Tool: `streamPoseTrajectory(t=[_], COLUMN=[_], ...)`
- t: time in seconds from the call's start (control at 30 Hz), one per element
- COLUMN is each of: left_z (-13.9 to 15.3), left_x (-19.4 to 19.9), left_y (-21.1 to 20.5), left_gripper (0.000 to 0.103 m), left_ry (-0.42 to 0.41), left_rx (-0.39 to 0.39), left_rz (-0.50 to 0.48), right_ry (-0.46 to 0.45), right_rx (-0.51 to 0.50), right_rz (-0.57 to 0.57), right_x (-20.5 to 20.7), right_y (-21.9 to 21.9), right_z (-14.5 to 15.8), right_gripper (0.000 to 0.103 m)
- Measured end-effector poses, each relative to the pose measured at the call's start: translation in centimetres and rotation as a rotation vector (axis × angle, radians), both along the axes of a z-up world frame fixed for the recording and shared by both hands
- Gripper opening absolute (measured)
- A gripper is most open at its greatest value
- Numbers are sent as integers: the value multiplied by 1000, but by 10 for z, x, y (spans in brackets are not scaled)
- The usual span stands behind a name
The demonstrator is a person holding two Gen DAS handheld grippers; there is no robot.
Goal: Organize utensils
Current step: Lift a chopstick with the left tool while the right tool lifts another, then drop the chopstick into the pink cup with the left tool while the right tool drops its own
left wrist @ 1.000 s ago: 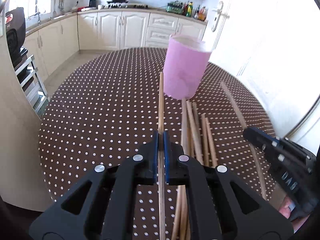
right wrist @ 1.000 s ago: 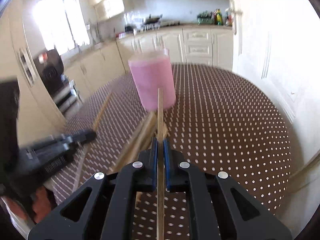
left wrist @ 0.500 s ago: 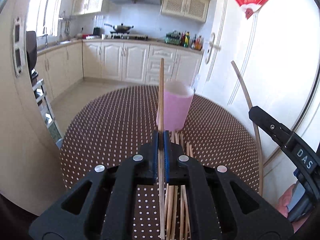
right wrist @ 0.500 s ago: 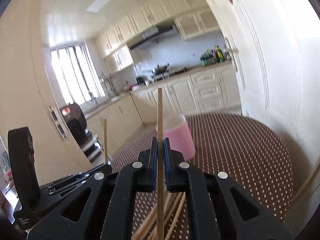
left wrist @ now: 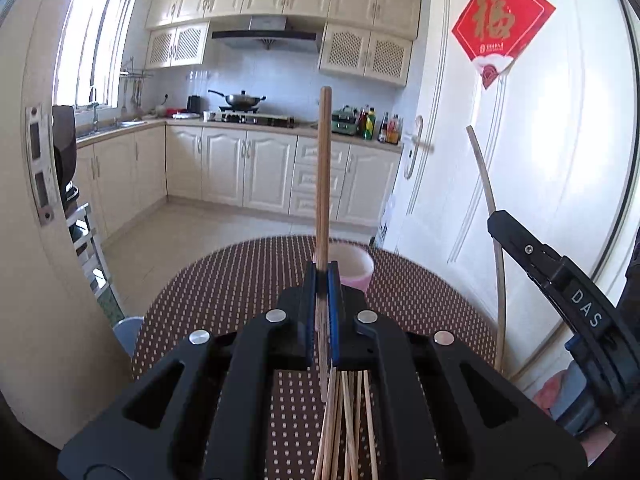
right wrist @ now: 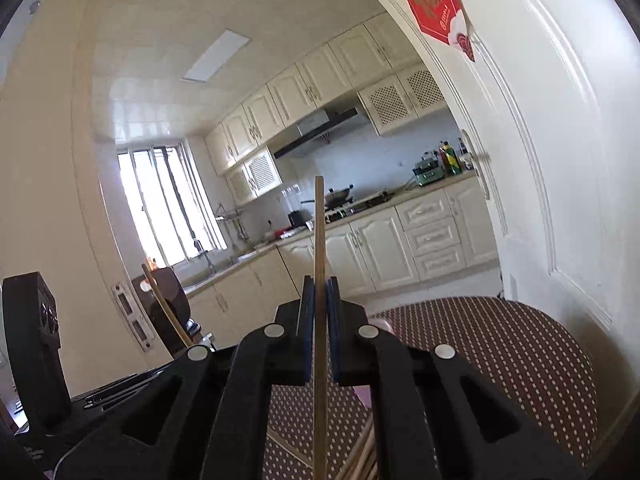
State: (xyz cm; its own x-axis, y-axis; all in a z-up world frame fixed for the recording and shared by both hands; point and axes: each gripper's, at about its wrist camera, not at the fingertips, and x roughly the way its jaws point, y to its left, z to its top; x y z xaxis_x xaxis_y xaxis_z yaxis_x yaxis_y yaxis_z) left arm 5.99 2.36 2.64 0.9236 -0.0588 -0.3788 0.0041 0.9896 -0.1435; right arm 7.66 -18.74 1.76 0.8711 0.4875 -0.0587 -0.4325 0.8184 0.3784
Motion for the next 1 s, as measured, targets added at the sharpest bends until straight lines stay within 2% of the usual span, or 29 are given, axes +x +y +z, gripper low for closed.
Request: streamPoseTrajectory(t=[0.27, 0.47, 0.7, 1.0], left_z=[23, 32, 36, 42], left_x=[23, 55, 92, 116], left_y=[0, 6, 10, 13], left_gripper=[6, 6, 6, 6], left_ry=[-58, -82, -93, -131], left_rx=[-11, -30, -46, -55], left_rz=[15, 17, 6, 7], right_ry=[-83, -141, -150, -153], right_rx=[50, 66, 99, 116], right_rz=[4, -9, -17, -34], right_x=[28, 56, 96, 135], right_y=[3, 10, 14, 17], right_z=[22, 28, 25, 13], right_gripper=[5, 5, 5, 5])
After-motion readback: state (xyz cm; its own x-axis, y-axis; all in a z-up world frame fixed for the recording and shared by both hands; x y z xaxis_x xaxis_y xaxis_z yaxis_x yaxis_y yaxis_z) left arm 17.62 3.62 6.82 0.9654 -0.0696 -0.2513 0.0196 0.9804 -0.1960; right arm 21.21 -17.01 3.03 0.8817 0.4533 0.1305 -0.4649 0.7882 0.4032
